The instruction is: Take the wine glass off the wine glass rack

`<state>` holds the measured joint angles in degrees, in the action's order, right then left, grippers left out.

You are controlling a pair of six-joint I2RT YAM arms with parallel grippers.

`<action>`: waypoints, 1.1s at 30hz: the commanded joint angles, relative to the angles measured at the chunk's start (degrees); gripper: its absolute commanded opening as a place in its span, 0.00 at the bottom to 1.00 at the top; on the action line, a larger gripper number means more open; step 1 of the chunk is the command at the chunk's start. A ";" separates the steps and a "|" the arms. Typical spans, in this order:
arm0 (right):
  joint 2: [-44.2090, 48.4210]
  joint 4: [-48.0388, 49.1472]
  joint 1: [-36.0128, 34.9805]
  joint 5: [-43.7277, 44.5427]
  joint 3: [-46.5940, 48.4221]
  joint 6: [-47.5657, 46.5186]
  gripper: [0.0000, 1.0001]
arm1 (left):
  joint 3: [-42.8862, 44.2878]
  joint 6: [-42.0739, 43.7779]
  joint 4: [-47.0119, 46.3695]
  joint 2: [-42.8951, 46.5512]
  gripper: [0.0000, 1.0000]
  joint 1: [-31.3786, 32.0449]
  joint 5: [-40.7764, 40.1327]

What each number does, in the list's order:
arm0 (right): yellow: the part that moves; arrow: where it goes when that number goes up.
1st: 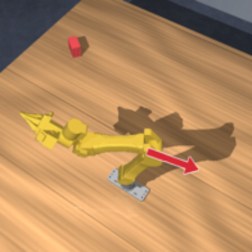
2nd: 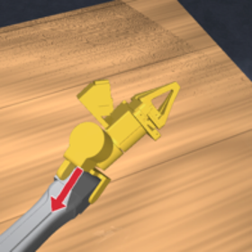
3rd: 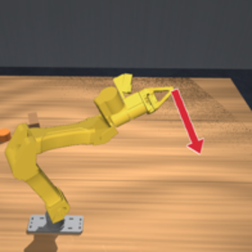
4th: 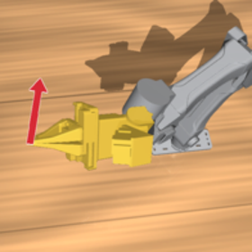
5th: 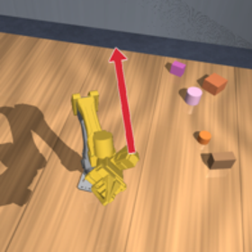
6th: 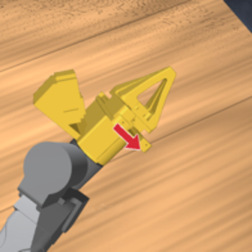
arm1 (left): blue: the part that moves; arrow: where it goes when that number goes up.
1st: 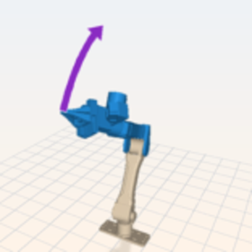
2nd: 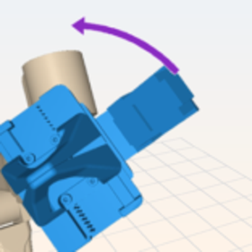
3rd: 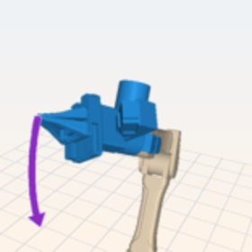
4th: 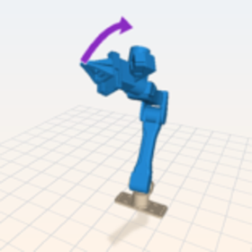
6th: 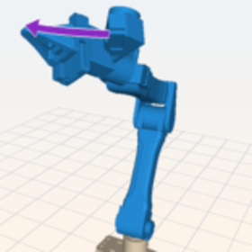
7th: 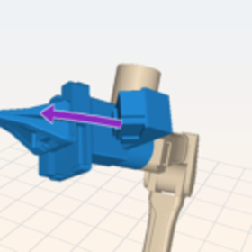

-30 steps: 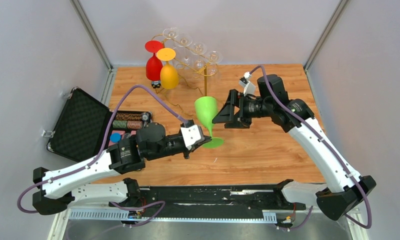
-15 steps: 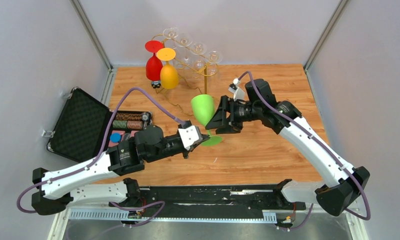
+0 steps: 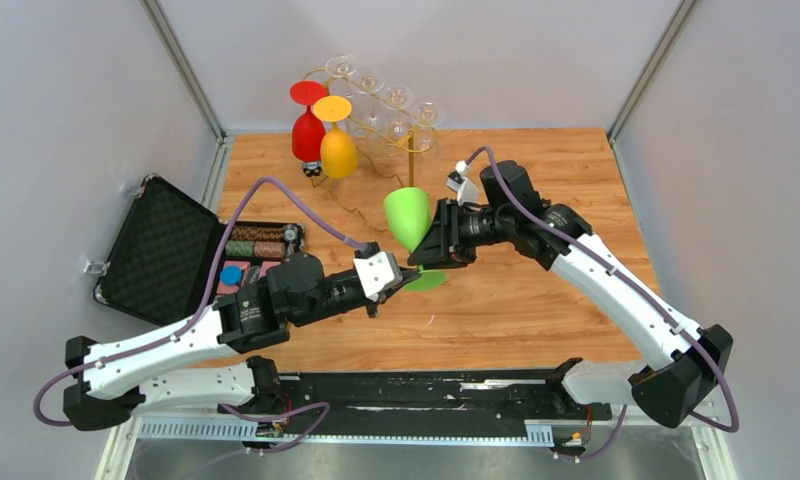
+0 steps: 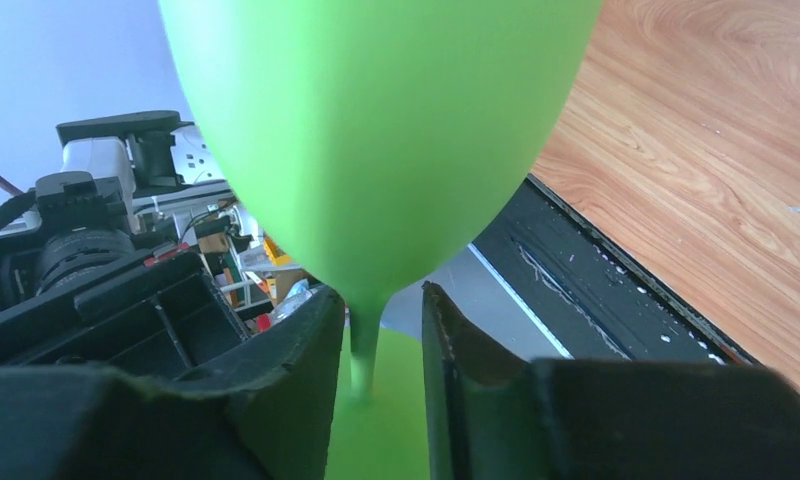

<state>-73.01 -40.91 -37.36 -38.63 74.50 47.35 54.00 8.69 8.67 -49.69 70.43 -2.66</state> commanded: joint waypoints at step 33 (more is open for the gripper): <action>17.07 1.00 -0.43 11.40 -13.47 -14.65 0.00 | 2.64 -11.76 3.89 0.96 1.00 0.32 -9.21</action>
<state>-60.58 -40.64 -37.71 -32.73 62.50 40.07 52.21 0.78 9.96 -47.27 70.48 -6.63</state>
